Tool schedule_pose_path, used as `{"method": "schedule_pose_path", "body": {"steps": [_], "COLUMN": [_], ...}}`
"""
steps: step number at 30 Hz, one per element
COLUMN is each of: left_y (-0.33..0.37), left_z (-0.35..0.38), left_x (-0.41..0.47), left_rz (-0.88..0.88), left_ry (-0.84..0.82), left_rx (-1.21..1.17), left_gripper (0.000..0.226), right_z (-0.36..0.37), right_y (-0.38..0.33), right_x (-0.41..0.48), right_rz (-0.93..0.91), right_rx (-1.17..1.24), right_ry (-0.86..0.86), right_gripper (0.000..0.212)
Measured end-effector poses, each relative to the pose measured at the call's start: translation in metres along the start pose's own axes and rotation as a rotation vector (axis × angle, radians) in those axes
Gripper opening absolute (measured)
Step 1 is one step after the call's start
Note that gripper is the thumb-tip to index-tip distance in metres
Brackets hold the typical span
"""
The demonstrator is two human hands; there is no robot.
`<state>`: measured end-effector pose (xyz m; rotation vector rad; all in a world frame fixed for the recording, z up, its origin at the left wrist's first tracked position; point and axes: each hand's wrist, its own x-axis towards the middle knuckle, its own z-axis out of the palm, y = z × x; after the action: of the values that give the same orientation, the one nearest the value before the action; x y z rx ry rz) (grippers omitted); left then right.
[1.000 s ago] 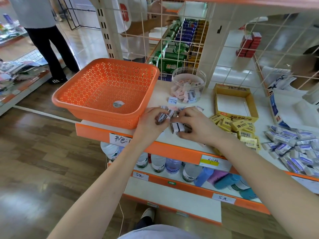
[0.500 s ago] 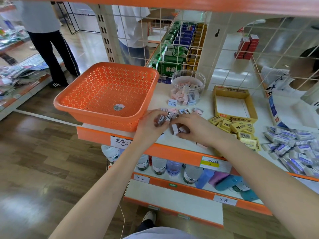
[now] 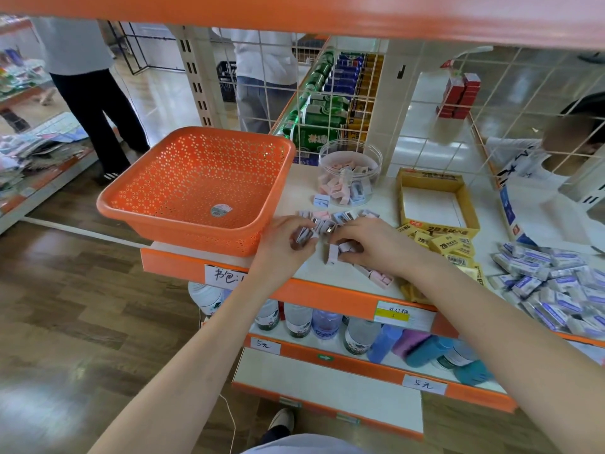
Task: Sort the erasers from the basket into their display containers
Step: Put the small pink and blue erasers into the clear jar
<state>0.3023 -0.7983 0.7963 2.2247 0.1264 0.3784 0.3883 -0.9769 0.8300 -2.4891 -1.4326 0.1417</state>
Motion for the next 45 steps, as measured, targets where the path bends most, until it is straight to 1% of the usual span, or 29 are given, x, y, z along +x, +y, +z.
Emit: {"method": "schedule_pose_path", "body": {"steps": [4, 8, 14, 17, 20, 23, 26, 29, 33, 36, 39, 42, 45], "left_y": [0.001, 0.002, 0.005, 0.005, 0.008, 0.018, 0.033, 0.052, 0.073, 0.075, 0.071, 0.066, 0.061], "left_z": [0.002, 0.001, -0.002, -0.003, -0.002, 0.001, 0.004, 0.0, -0.005, -0.002, 0.003, 0.004, 0.003], "left_x": [0.0, 0.0, -0.001, 0.002, 0.009, 0.018, 0.034, 0.057, 0.093, 0.115, 0.124, 0.121, 0.116], "left_rz": [0.041, 0.054, 0.001, -0.06, -0.073, -0.044, 0.013, 0.056, 0.027, -0.005, -0.061, -0.061, -0.024], "left_ry": [0.002, 0.014, 0.017, 0.001, -0.007, 0.014, 0.046, 0.047, 0.122, 0.127, 0.077, 0.098, 0.136], "left_rx": [0.028, 0.022, -0.031, -0.065, -0.088, -0.129, -0.091, -0.044, -0.04, -0.017, -0.018, -0.042, -0.001], "left_gripper": [0.023, 0.022, 0.022, 0.019, 0.019, 0.022, 0.021, 0.028, 0.03, 0.033, 0.041, 0.05, 0.047], "right_z": [0.003, 0.0, -0.012, -0.015, -0.023, -0.037, -0.055, -0.074, -0.094, -0.094, -0.087, -0.079, -0.076], "right_y": [0.002, 0.003, 0.006, 0.013, 0.017, 0.019, 0.024, 0.034, 0.044, 0.05, 0.05, 0.049, 0.051], "right_x": [0.0, -0.001, -0.002, 0.001, 0.004, 0.008, 0.016, 0.028, 0.047, 0.061, 0.068, 0.067, 0.061], "right_rz": [0.01, 0.016, 0.154, 0.191, 0.236, 0.282, 0.314, 0.385, 0.406, 0.481, 0.548, 0.544, 0.554], "right_rx": [0.004, 0.02, 0.168, 0.174, 0.199, 0.248, 0.235, 0.263, 0.276, 0.283, 0.381, 0.396, 0.378], "right_ry": [0.027, 0.082, 0.19, 0.187, 0.148, 0.139, 0.169, 0.247, 0.437, 0.507, 0.514, 0.498, 0.518], "right_gripper": [0.026, 0.023, 0.022, 0.019, 0.014, 0.016, 0.018, 0.018, 0.018, 0.019, 0.024, 0.027, 0.022]}}
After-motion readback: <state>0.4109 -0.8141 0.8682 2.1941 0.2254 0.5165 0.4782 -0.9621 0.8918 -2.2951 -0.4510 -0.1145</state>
